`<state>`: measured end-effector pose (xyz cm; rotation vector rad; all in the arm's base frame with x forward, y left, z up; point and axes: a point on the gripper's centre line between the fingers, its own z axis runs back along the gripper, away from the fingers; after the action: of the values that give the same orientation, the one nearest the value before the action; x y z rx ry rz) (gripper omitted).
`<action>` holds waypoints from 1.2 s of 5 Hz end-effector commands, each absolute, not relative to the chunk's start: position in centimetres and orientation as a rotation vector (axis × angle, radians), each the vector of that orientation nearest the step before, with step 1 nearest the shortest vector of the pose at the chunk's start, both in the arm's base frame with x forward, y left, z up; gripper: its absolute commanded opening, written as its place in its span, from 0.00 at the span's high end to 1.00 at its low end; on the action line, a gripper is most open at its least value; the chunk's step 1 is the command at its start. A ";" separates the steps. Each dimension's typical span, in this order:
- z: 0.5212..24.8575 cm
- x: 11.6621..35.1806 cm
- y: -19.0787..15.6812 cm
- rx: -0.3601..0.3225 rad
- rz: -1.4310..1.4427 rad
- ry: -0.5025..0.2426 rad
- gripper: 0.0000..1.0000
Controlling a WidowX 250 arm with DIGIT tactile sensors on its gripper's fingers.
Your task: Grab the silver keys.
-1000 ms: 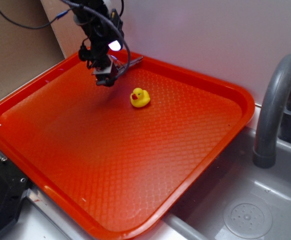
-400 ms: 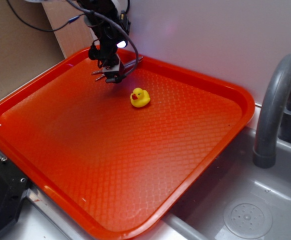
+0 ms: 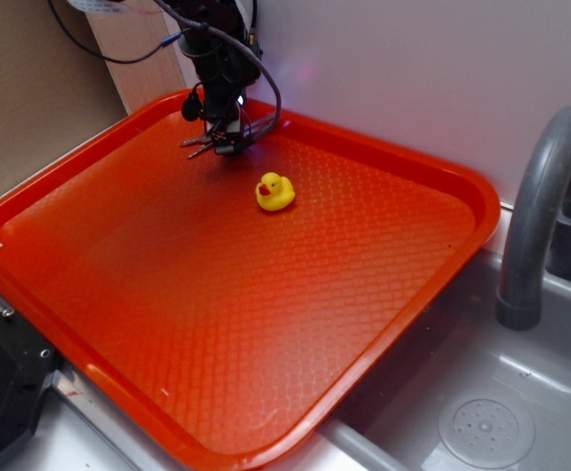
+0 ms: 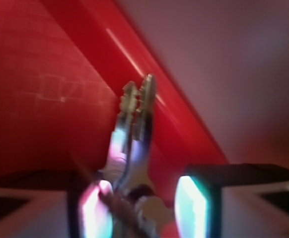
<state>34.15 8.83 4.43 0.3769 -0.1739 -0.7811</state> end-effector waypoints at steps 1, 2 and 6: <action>8.3 34.3 9.4 0.405 -0.748 -0.256 1.00; 10.3 33.1 9.4 0.370 -0.706 -0.276 1.00; 27.1 21.0 2.8 -0.041 0.221 -0.061 1.00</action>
<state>19.34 3.14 24.79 -0.0505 0.0043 0.1961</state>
